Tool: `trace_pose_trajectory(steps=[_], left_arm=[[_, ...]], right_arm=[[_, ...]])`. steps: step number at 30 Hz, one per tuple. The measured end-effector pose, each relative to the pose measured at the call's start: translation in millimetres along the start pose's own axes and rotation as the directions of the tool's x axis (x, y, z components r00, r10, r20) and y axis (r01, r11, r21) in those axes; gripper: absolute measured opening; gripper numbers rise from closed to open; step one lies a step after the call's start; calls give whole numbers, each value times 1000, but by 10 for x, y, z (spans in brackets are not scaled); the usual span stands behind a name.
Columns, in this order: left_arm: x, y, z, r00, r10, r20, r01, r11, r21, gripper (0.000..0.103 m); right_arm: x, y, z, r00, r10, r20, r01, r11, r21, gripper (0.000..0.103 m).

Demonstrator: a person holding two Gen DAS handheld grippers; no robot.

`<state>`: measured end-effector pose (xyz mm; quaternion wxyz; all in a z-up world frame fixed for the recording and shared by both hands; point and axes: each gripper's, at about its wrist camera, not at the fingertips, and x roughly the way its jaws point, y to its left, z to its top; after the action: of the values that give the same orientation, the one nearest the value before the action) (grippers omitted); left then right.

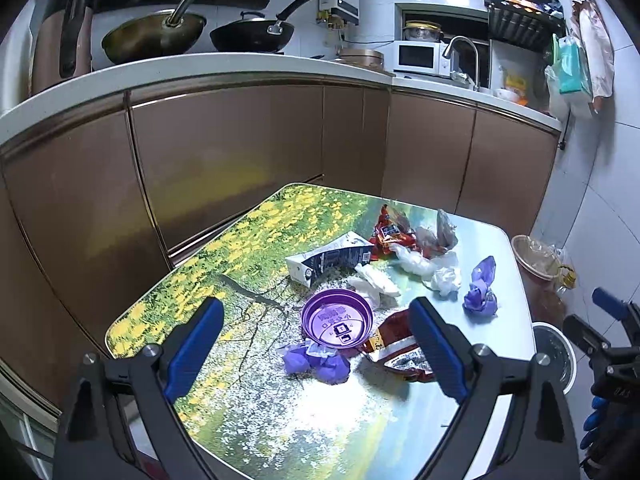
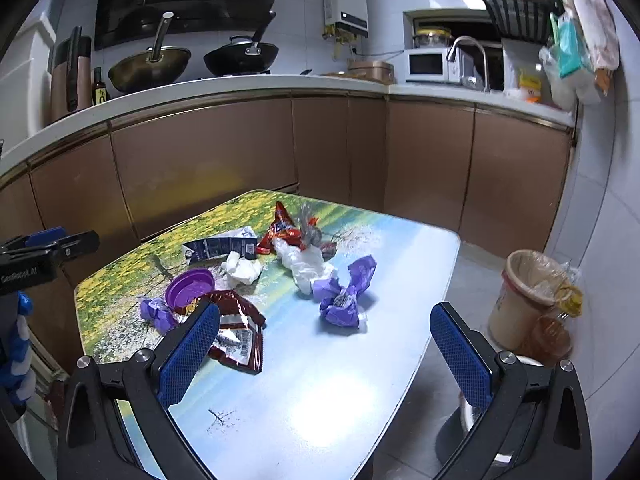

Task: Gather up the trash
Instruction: 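Move both grippers toward the trash on the table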

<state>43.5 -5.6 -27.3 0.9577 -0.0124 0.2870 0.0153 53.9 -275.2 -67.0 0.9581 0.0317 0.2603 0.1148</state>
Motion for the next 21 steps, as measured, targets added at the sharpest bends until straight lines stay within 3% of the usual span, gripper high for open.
trace_pose_trajectory(steps=[11,21], left_arm=[[180,-350,-114,994,-43,-96,52,995,87,93],[165,-444,-228,995,-45,-88,58,987,153,93]], right_arm=[[139,-215,-54,996,30,-79,-29,1000,12,103],[120,-185,-125,991,-16,-134,21,999,33,103]])
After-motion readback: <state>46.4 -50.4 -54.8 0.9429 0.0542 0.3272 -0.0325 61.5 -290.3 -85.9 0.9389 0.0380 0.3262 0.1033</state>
